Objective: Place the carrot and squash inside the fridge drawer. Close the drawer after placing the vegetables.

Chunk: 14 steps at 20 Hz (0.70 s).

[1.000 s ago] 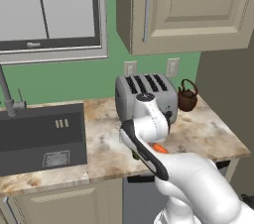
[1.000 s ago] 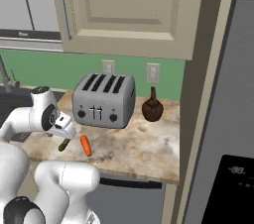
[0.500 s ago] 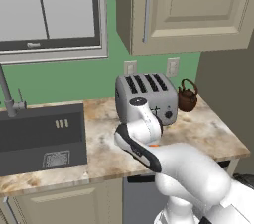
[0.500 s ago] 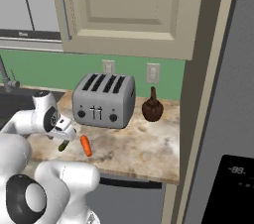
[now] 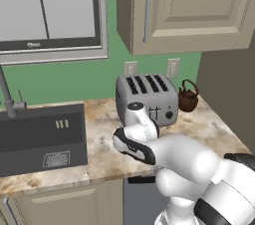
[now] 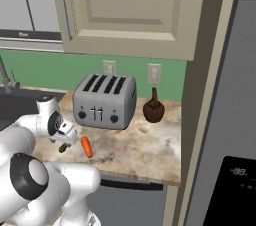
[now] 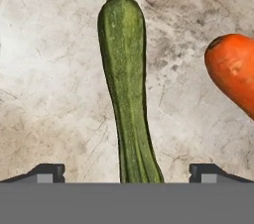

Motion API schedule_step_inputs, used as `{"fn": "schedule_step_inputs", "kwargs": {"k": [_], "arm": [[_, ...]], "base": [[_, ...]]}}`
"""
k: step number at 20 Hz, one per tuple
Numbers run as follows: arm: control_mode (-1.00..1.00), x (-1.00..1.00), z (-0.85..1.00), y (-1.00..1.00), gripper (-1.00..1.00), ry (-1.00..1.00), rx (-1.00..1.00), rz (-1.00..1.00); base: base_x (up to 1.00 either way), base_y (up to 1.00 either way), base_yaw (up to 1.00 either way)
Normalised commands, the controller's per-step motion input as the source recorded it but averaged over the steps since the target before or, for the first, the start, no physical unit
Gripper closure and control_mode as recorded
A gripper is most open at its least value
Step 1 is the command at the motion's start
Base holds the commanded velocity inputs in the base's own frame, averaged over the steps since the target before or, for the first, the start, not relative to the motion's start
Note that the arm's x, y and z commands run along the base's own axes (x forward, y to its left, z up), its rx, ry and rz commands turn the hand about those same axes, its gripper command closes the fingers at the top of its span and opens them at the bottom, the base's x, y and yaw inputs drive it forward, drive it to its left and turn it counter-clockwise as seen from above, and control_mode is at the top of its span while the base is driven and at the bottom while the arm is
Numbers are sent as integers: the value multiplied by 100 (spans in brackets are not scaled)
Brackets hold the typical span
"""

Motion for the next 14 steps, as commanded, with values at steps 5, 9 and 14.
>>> {"fn": "schedule_step_inputs", "kwargs": {"k": [5,9,14], "arm": [[-100,11,-11,0,-100,0,0,0],[-100,12,-17,0,-100,0,0,0],[-100,13,-23,0,-100,0,0,0]], "base": [[0,0,0],[0,0,0],[0,0,0]]}}
